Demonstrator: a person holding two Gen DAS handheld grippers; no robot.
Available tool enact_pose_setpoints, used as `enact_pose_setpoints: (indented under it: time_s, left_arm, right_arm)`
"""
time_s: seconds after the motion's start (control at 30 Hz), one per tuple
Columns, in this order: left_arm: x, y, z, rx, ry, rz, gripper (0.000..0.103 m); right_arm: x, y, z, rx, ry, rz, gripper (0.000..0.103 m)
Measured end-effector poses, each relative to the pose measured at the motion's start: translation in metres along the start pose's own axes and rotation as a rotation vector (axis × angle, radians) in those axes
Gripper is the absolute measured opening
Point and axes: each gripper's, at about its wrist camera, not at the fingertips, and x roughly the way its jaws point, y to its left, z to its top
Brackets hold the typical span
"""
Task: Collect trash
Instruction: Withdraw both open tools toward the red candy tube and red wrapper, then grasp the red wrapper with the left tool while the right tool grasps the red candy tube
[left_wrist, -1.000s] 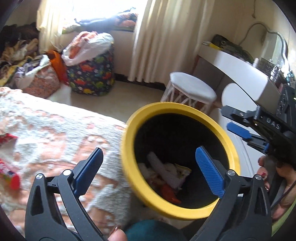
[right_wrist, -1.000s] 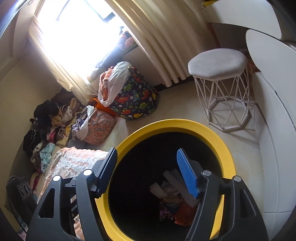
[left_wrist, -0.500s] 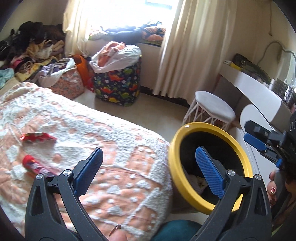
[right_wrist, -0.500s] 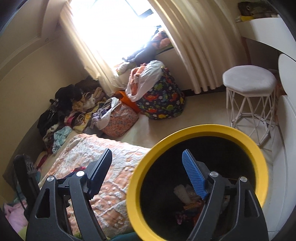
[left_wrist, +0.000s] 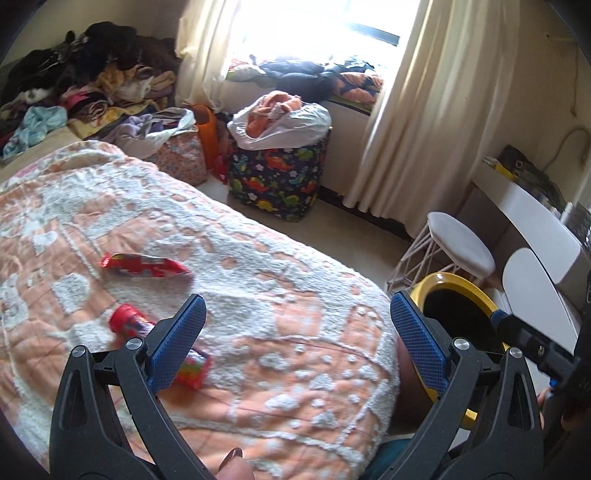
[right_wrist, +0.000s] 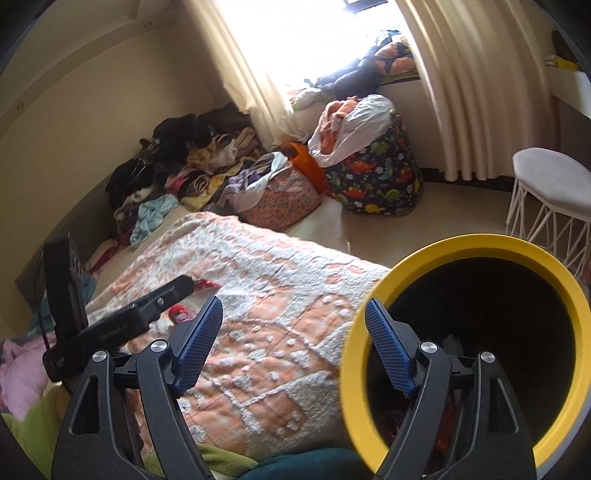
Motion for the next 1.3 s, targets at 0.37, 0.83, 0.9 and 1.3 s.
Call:
enact_pose_setpoints:
  time_s: [0.37,0.83,0.9,1.3]
  left_arm:
    - [-0.003,0.075,0.004,-0.128,-0.014,0.074,0.092]
    - [0.018,0.171,0.007,-0.331,0.006,0.092,0.079]
    - [0.026,0.184,0.007,-0.392,0.020,0.051,0.074]
    - [0.064,0.199,0.014,-0.474,0.068,-0.029,0.045]
  right_arm:
    - [0.055,0.066,-0.009,-0.159,0.143,0.071,0.077]
    - [0.151,0.141,-0.037,-0.351,0.324,0.161,0.072]
    - [0.165,0.147,-0.039,-0.376,0.341,0.158,0.071]
    - [0.201,0.163,-0.057,-0.389,0.410,0.204,0.037]
